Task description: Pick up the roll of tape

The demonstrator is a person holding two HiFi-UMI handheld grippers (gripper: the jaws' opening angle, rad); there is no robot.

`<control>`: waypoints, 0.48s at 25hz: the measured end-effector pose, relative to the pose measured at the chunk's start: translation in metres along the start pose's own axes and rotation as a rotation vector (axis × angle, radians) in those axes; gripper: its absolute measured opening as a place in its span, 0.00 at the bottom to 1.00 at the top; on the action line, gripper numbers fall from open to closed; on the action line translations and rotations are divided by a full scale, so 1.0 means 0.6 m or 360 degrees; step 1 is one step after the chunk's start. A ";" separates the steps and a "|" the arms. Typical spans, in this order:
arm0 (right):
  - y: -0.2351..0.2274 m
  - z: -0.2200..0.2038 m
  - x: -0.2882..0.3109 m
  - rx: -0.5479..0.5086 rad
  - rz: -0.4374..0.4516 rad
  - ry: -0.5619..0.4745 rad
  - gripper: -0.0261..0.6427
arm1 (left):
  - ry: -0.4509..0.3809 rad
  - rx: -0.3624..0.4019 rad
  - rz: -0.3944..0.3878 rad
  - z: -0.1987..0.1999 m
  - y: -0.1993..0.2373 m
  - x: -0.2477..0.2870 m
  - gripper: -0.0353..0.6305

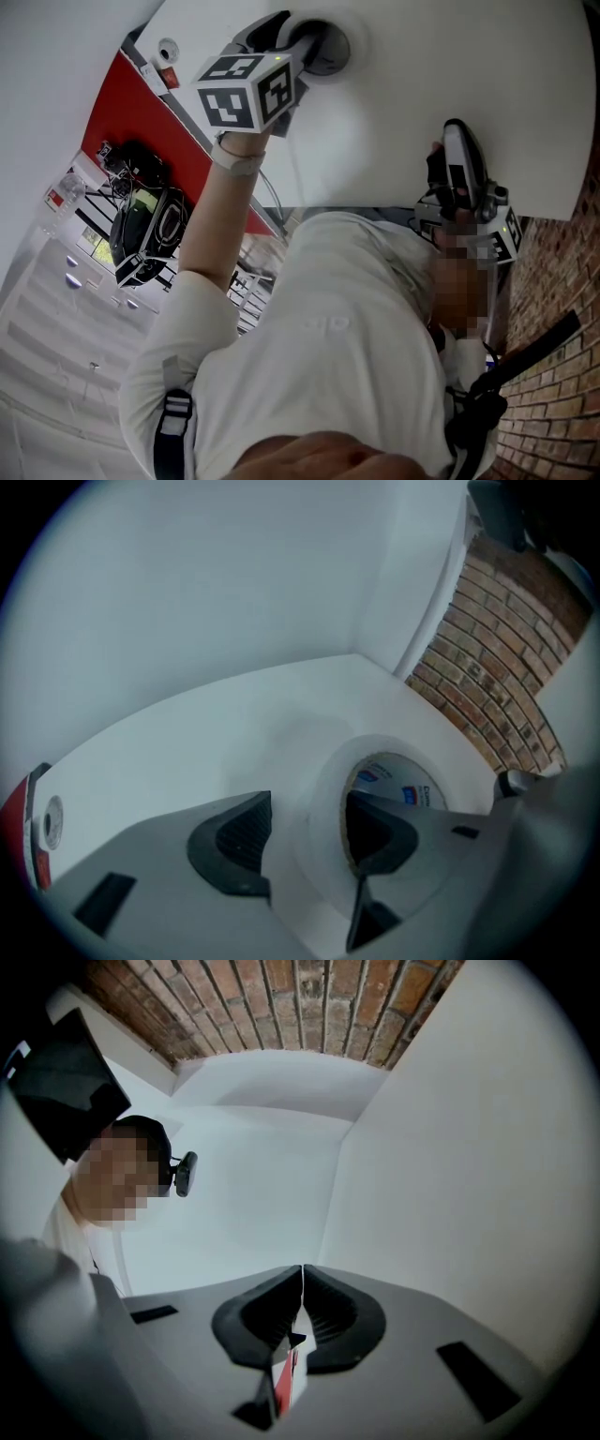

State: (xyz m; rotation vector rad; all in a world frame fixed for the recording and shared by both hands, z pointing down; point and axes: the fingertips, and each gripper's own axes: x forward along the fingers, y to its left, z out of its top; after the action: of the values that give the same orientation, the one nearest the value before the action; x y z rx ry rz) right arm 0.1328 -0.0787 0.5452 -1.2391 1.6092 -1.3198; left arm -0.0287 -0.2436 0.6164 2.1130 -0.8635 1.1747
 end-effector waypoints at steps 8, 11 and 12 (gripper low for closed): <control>0.002 -0.001 -0.001 0.0003 0.0009 0.0031 0.07 | -0.0063 -0.0003 0.0119 -0.002 0.008 0.000 0.32; 0.006 -0.003 0.001 -0.0003 0.0017 0.0049 0.07 | -0.0078 -0.0056 0.0142 -0.001 0.018 -0.003 0.25; 0.007 -0.003 -0.001 -0.0005 0.0017 0.0053 0.07 | -0.0079 -0.0069 0.0140 -0.001 0.019 -0.004 0.24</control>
State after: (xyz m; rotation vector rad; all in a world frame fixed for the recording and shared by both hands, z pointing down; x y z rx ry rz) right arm 0.1305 -0.0776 0.5414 -1.2148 1.6395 -1.3386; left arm -0.0387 -0.2496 0.6167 2.0958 -1.0052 1.1412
